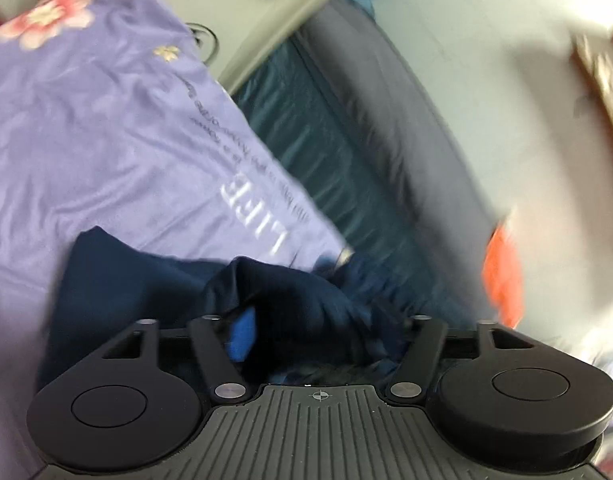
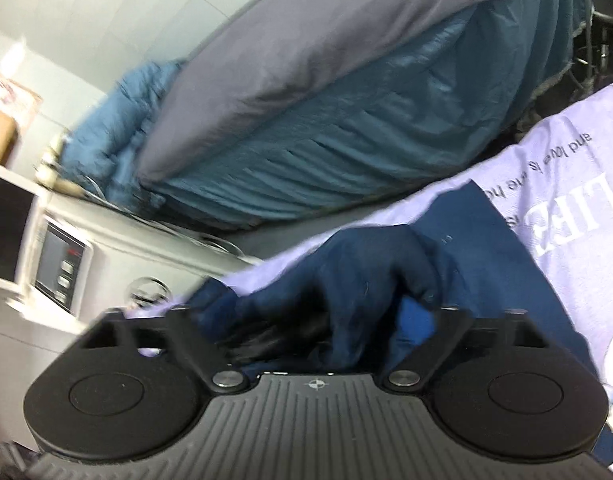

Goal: Fold large clothes

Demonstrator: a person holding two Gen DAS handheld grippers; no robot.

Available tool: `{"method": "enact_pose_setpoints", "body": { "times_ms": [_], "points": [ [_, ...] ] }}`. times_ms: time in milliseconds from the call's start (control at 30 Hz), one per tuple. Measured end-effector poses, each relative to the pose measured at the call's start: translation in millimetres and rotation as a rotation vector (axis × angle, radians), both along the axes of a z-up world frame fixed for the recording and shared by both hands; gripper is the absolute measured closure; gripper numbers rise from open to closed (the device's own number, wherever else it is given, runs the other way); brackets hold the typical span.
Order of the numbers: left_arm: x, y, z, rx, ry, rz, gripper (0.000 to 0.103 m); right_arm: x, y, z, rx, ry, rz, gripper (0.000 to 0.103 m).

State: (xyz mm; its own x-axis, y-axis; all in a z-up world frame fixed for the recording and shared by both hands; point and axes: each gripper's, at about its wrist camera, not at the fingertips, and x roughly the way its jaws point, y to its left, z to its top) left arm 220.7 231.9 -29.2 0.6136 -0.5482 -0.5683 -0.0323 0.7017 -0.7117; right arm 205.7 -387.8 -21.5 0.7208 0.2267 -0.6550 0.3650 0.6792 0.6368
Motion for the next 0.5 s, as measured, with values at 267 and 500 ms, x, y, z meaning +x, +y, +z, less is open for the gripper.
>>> {"method": "enact_pose_setpoints", "body": {
  "times_ms": [267,500],
  "points": [
    [-45,-27,38,0.355,-0.152,-0.105,0.0,-17,10,36,-0.181,-0.003,0.037,0.011],
    [-113,-89,3,0.752,-0.329,-0.239,0.0,-50,67,32,-0.542,0.02,0.232,0.011]
  ]
}}
